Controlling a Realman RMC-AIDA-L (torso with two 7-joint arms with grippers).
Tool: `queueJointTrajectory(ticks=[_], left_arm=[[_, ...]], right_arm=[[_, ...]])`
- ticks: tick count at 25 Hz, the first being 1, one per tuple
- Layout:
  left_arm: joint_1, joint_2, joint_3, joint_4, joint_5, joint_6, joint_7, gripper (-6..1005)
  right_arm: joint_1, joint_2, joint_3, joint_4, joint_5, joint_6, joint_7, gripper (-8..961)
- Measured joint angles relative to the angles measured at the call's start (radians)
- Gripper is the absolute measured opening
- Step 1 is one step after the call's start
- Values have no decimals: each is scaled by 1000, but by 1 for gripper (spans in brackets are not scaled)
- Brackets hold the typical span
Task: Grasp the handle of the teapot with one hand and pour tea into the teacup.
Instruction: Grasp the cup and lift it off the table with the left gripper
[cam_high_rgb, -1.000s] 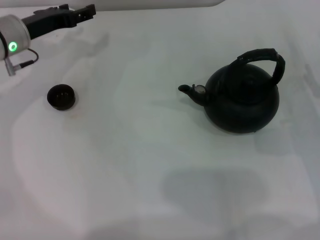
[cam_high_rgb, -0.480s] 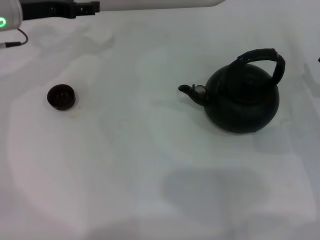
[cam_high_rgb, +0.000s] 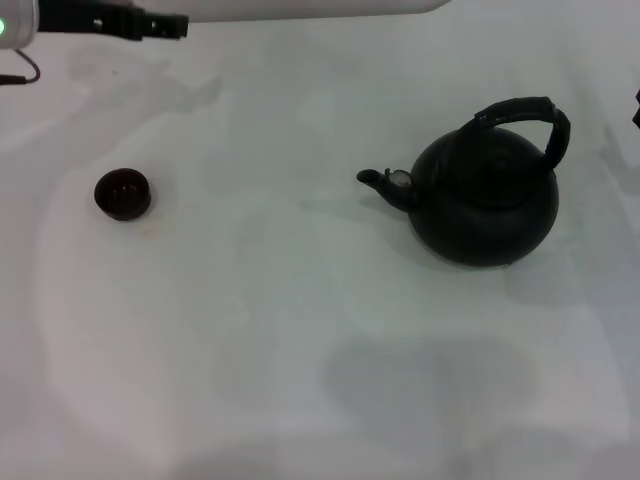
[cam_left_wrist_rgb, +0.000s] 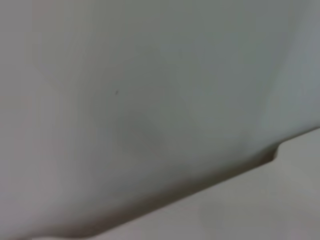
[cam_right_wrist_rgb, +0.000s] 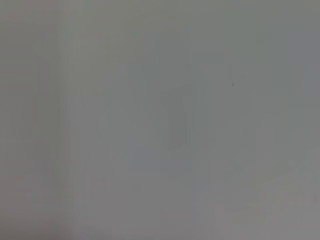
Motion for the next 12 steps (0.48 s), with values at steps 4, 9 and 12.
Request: queueJointTrajectory(ticks=[4, 9, 12], left_arm=[[6, -47, -23, 65, 175, 20, -96, 841], [12, -77, -35, 100, 267, 70, -143, 837], [15, -86, -37, 104, 286, 100, -164, 834]], right_arm=[[0, 0, 0, 1, 0, 0, 0, 866], [0, 0, 0, 1, 0, 0, 0, 865], [1, 0, 0, 2, 0, 0, 0, 865]])
